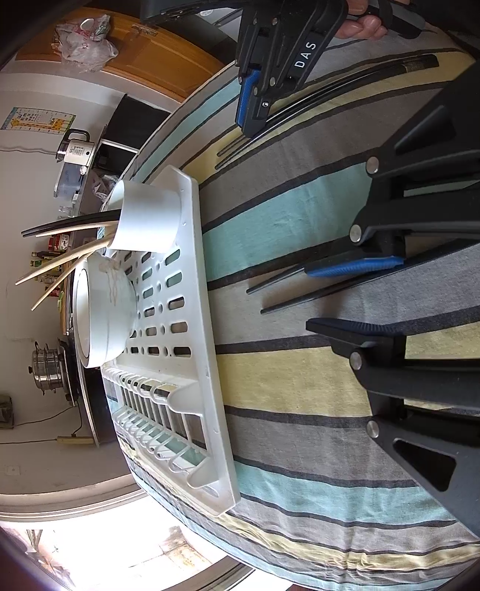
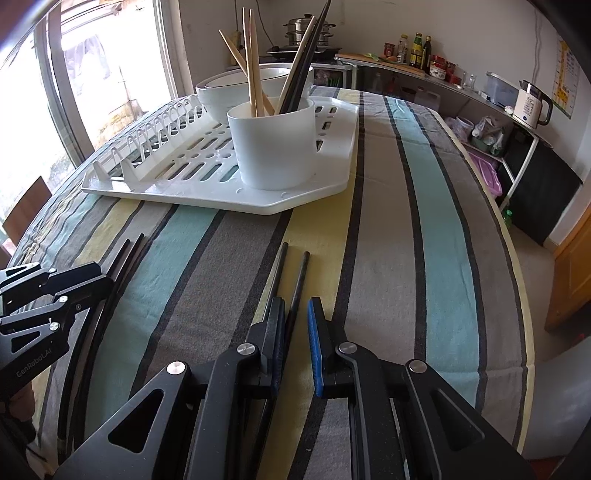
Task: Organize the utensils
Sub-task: 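Close the left tool on a black chopstick while the right tool grasps another black chopstick, then lift the left tool's black chopstick over the white cup while the right tool carries its chopstick there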
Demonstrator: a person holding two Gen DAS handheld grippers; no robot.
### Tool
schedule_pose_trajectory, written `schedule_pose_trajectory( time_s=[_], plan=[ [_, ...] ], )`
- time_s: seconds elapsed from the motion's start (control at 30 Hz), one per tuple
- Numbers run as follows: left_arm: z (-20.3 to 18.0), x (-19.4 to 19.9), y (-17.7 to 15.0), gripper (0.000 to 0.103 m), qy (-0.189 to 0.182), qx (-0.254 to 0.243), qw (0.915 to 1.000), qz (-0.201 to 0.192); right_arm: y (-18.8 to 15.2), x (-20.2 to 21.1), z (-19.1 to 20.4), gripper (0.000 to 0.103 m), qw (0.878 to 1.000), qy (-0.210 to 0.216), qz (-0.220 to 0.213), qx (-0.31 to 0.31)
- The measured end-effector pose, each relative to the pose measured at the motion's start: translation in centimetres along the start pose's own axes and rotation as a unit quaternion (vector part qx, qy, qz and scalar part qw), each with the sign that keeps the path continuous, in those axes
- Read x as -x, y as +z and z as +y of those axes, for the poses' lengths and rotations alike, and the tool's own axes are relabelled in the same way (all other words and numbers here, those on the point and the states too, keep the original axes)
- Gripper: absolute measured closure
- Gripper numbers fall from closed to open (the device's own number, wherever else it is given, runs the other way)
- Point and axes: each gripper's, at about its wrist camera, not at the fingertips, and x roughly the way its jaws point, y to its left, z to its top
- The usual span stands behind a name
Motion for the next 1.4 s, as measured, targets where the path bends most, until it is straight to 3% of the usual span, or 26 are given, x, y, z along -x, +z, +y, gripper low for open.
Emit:
schedule_pose_trajectory(
  time_s=[0.13, 0.37, 0.6, 1.0, 1.4],
  plan=[
    [-0.2, 0.1, -0.1, 0.081, 0.004, -0.004, 1.0, 0.0, 0.0, 0.0, 0.2, 0.096, 1.0, 0.0, 0.002, 0.002],
    [-0.7, 0.0, 0.1, 0.095, -0.001, -0.018, 0.9998, 0.002, -0.1, 0.1, 0.0, 0.098, 1.0, 0.003, 0.0, -0.002],
    [0.3, 0.2, 0.8, 0.096, -0.017, -0.006, 0.9998, 0.004, 0.4, 1.6, -0.8, 0.098, 0.999, 0.015, -0.026, -0.018],
    [1.6, 5.0, 3.7, 0.097, -0.037, -0.001, 0.9973, -0.064, 2.1, 7.2, -2.1, 0.098, 0.993, 0.018, -0.105, -0.044],
    [2.7, 11.4, 4.8, 0.097, -0.057, 0.0, 0.9885, -0.14, 2.3, 13.5, -2.3, 0.098, 0.981, 0.014, -0.185, -0.055]
  ],
)
